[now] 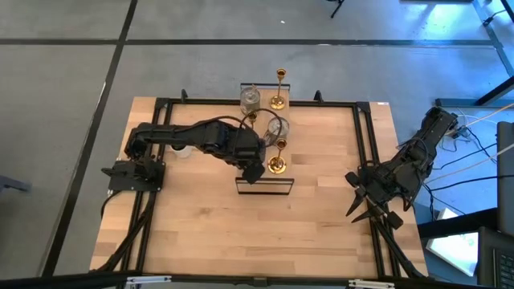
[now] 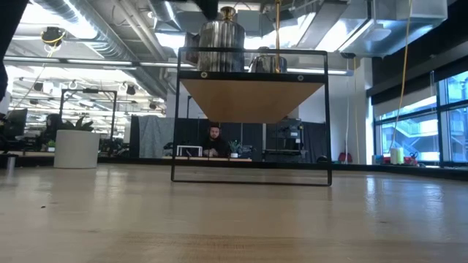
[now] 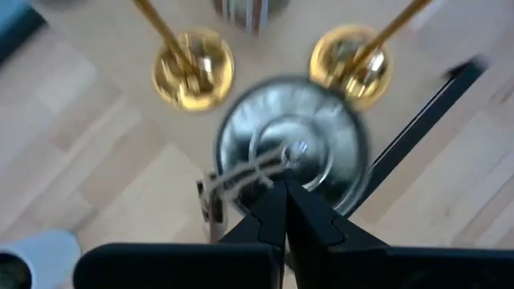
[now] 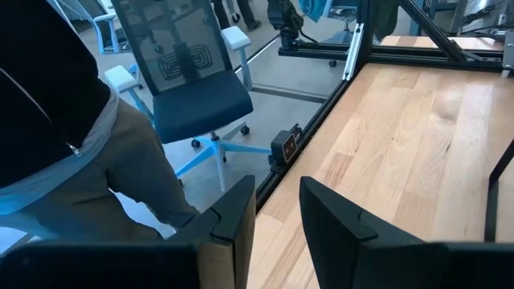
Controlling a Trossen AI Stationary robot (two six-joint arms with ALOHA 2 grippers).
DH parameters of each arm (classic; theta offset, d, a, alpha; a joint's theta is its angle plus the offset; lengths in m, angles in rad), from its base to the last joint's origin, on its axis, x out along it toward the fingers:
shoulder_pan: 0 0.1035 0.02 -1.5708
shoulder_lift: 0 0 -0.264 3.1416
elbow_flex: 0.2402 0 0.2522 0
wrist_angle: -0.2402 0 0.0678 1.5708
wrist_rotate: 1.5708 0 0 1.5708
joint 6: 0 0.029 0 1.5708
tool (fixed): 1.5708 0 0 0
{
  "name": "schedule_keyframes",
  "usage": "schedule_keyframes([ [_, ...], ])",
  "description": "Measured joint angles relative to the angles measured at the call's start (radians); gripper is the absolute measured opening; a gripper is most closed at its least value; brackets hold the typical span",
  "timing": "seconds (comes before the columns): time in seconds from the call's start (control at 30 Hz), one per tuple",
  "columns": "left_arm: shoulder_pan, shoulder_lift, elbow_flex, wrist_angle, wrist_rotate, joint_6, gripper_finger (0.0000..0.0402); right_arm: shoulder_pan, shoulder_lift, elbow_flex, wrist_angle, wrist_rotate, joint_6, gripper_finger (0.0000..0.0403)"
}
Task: Pick & Place candle stick holders
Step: Put the silver scented candle on the shelf, then return to Home Position
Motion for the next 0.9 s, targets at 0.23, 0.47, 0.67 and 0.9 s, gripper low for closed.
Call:
schedule_keyframes([
  [0.23,-0.038,-0.051,0.098,0.049,-0.214,-0.005,0.0002,0.000,0.000,0.000,0.002,0.000,0.008,0.0102],
  [0.47,-0.066,-0.092,0.109,0.105,-0.392,-0.032,0.0002,0.000,0.005,0.000,0.020,0.007,0.028,0.0089],
  [0.67,-0.075,-0.086,0.108,0.104,-0.427,-0.059,0.0002,0.000,-0.027,0.000,-0.051,0.004,0.031,0.0020],
  [0.9,-0.074,-0.085,0.086,0.126,-0.472,-0.103,0.0002,0.000,-0.148,0.000,-0.235,0.213,0.032,0.0003],
])
